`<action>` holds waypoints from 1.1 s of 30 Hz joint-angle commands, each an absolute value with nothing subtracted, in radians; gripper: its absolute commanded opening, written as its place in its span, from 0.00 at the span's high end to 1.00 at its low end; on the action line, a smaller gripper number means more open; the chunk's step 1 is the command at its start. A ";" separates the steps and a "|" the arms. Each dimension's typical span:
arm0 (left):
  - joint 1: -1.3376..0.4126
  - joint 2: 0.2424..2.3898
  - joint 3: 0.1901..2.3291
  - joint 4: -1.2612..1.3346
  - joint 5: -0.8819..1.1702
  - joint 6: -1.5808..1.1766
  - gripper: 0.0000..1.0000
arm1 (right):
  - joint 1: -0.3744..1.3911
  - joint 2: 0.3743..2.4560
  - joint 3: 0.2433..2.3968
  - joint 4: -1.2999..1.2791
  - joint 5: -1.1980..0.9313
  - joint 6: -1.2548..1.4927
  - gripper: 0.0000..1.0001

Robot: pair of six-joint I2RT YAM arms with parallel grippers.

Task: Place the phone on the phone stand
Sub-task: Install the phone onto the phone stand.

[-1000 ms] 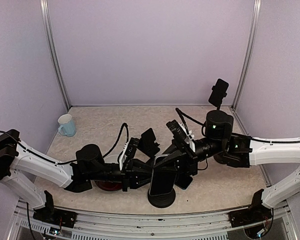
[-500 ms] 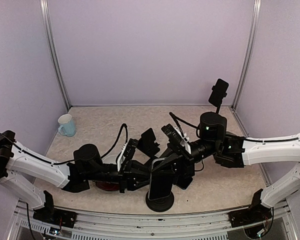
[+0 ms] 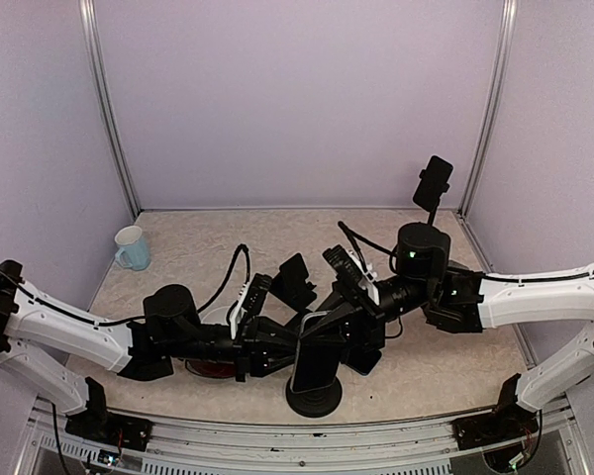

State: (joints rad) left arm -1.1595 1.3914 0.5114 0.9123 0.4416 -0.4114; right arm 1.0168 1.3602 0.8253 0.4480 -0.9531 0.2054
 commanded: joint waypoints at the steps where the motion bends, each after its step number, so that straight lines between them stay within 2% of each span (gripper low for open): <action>1: -1.170 1.307 0.500 1.007 0.460 -0.391 1.00 | 0.984 1.383 0.827 0.391 -0.928 0.192 1.00; 5: -1.169 1.297 0.492 0.996 0.447 -0.384 1.00 | 0.986 1.406 0.831 0.373 -0.921 0.184 1.00; 16: -1.165 1.263 0.450 1.005 0.393 -0.397 1.00 | 0.985 1.374 0.805 0.268 -0.745 0.136 1.00; 33: -1.179 1.261 0.462 0.992 0.370 -0.388 1.00 | 0.954 1.292 0.752 0.204 -0.666 0.139 1.00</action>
State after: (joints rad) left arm -1.1629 1.3323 0.4690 0.8963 0.3489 -0.4061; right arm 1.0279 1.3228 0.8078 0.3851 -0.8082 0.1497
